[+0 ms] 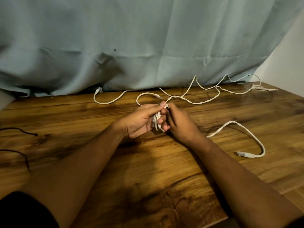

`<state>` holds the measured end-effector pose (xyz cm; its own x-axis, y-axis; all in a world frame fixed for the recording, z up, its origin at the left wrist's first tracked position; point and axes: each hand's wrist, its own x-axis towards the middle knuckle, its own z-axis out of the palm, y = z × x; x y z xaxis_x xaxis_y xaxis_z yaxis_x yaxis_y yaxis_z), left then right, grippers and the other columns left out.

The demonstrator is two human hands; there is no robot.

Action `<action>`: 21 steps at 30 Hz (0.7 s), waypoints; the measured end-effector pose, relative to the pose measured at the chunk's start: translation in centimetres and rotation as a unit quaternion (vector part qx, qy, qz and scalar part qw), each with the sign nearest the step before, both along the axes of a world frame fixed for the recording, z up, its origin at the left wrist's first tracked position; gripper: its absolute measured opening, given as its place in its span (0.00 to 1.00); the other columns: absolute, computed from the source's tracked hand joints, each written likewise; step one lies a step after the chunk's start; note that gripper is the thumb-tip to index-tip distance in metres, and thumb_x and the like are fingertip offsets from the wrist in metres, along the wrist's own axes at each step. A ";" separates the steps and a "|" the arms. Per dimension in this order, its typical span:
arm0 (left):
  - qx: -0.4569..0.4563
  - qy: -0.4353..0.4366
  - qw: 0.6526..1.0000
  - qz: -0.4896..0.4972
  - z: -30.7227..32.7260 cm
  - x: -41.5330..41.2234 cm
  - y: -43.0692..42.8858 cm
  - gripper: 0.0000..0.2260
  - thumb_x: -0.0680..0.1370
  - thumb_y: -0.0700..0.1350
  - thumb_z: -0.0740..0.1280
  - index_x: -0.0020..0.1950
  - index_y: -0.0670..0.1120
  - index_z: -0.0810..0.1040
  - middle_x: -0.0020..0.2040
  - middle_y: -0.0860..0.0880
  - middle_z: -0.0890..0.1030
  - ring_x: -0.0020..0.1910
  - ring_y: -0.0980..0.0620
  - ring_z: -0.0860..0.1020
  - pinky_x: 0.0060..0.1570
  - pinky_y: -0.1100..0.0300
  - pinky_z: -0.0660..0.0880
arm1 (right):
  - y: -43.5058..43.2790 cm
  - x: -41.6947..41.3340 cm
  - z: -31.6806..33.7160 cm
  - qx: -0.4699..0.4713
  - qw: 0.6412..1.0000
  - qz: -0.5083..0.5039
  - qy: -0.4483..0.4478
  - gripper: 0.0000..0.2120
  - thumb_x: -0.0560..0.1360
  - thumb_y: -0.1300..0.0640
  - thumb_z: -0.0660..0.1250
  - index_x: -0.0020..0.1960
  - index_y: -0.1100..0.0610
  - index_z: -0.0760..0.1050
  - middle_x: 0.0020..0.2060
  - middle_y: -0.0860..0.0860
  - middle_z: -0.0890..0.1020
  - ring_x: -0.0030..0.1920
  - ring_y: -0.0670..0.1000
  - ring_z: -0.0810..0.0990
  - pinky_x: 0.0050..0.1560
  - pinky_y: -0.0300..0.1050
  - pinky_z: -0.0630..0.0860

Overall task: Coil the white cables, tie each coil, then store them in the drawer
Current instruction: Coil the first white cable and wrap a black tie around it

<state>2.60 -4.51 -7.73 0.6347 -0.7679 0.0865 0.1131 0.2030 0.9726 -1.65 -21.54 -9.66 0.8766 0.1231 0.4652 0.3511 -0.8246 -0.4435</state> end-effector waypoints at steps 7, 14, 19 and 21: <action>-0.113 0.099 0.987 0.049 1.4 0.6 0.5 0.15 0.86 0.51 0.56 0.43 0.47 0.70 0.22 0.56 0.64 0.16 0.60 0.62 0.21 0.67 0.62 | -0.1 -0.3 0.1 0.060 0.998 0.008 -0.016 0.12 0.87 0.43 0.53 0.52 0.50 0.68 0.38 0.47 0.79 0.42 0.57 0.80 0.43 0.59 0.75; -0.191 0.160 0.964 0.093 1.6 2.4 2.0 0.16 0.86 0.52 0.56 0.47 0.46 0.77 0.27 0.55 0.66 0.24 0.59 0.66 0.28 0.66 0.68 | 0.2 0.0 0.0 -0.259 0.953 -0.158 -0.003 0.13 0.84 0.52 0.57 0.68 0.53 0.69 0.55 0.56 0.84 0.53 0.62 0.83 0.52 0.54 0.75; -0.234 0.184 0.943 0.149 2.0 2.9 2.2 0.19 0.86 0.50 0.58 0.40 0.45 0.78 0.39 0.45 0.84 0.45 0.46 0.86 0.52 0.48 0.83 | 1.4 -0.1 -0.1 -0.341 0.934 -0.099 -0.038 0.17 0.86 0.47 0.54 0.61 0.52 0.78 0.56 0.53 0.83 0.54 0.59 0.83 0.56 0.54 0.73; -0.216 0.173 0.949 0.151 1.9 3.1 2.1 0.23 0.87 0.51 0.56 0.38 0.44 0.80 0.55 0.37 0.85 0.58 0.39 0.84 0.59 0.45 0.80 | 1.9 -0.4 0.0 -0.336 0.940 -0.039 -0.042 0.17 0.86 0.45 0.54 0.60 0.52 0.78 0.54 0.54 0.83 0.53 0.60 0.83 0.53 0.53 0.75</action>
<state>5.71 -2.37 -5.80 0.8682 -0.4864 0.0981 0.2831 0.6479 0.7071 -2.07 -19.67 -9.64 0.8584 0.3512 0.3739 0.2885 -0.9332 0.2142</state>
